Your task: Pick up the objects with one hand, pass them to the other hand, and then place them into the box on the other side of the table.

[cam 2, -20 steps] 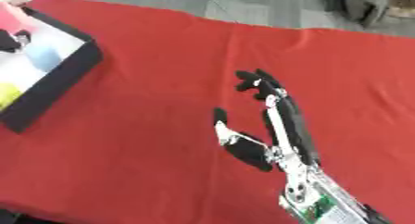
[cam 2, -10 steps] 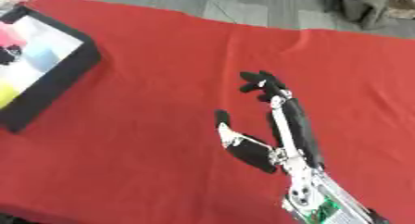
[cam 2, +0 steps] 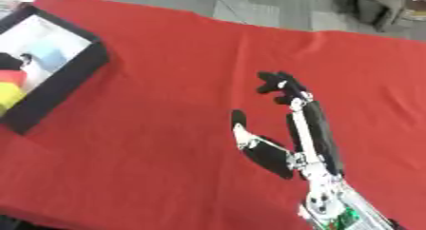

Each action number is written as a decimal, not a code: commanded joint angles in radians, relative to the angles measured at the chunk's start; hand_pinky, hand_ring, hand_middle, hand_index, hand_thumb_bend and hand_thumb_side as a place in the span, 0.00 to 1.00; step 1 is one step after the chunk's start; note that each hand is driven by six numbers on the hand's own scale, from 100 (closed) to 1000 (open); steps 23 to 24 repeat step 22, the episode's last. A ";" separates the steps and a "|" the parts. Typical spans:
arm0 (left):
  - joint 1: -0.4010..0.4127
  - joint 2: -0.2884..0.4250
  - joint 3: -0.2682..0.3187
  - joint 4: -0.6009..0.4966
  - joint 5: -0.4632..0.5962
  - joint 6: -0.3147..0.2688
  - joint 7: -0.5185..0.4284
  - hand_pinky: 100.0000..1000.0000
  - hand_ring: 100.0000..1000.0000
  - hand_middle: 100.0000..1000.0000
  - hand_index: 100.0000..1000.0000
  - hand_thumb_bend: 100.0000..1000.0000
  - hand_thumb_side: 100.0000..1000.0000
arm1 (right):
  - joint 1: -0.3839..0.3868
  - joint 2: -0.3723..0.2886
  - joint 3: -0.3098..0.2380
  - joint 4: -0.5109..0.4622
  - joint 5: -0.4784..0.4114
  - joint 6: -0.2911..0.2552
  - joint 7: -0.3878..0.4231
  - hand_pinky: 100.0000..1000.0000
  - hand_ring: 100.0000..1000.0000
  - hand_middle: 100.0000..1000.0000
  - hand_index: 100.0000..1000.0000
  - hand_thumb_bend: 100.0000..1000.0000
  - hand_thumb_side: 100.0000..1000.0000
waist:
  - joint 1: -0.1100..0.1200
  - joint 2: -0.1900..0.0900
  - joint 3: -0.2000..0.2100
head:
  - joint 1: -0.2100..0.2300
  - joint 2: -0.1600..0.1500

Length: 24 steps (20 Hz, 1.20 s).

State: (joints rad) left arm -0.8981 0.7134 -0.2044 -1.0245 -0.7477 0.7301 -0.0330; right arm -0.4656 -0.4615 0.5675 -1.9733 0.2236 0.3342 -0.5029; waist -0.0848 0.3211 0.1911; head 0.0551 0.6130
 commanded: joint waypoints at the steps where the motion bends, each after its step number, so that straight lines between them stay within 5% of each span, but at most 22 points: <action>1: -0.020 0.022 0.021 -0.005 -0.012 0.003 0.004 0.79 0.74 0.72 0.85 0.41 0.27 | -0.005 -0.015 -0.011 -0.026 -0.003 -0.001 -0.005 0.74 0.96 0.61 0.82 0.18 0.11 | 0.007 -0.023 0.000 | 0.002 -0.001; 5: -0.017 0.015 0.042 -0.052 0.036 0.003 0.026 0.73 0.68 0.68 0.73 0.00 0.21 | 0.000 -0.017 -0.018 -0.027 -0.001 -0.006 -0.013 0.74 0.97 0.61 0.82 0.17 0.11 | 0.006 -0.023 0.002 | -0.014 0.001; 8: 0.014 0.017 0.071 -0.203 0.222 -0.035 0.119 0.68 0.63 0.73 0.77 0.00 0.60 | 0.006 -0.025 -0.044 -0.027 0.002 -0.026 -0.035 0.74 0.97 0.63 0.83 0.16 0.10 | 0.003 -0.023 0.002 | -0.043 0.003; 13: 0.119 0.043 0.074 -0.475 0.634 -0.197 0.296 0.66 0.62 0.81 0.87 0.00 0.90 | 0.032 -0.051 -0.116 -0.027 -0.030 -0.083 -0.079 0.75 0.99 0.67 0.85 0.05 0.11 | -0.003 -0.027 -0.006 | -0.079 0.009; 18: 0.219 0.042 0.102 -0.653 0.939 -0.337 0.389 0.64 0.59 0.78 0.85 0.00 0.82 | 0.081 -0.075 -0.191 -0.027 -0.097 -0.138 -0.067 0.75 1.00 0.68 0.84 0.00 0.15 | -0.007 -0.035 -0.017 | -0.098 0.015; 24: 0.277 0.021 0.117 -0.765 1.052 -0.377 0.430 0.61 0.54 0.71 0.81 0.00 0.78 | 0.134 -0.094 -0.247 -0.027 -0.160 -0.184 -0.043 0.74 0.98 0.65 0.82 0.00 0.06 | -0.009 -0.041 -0.027 | -0.107 0.019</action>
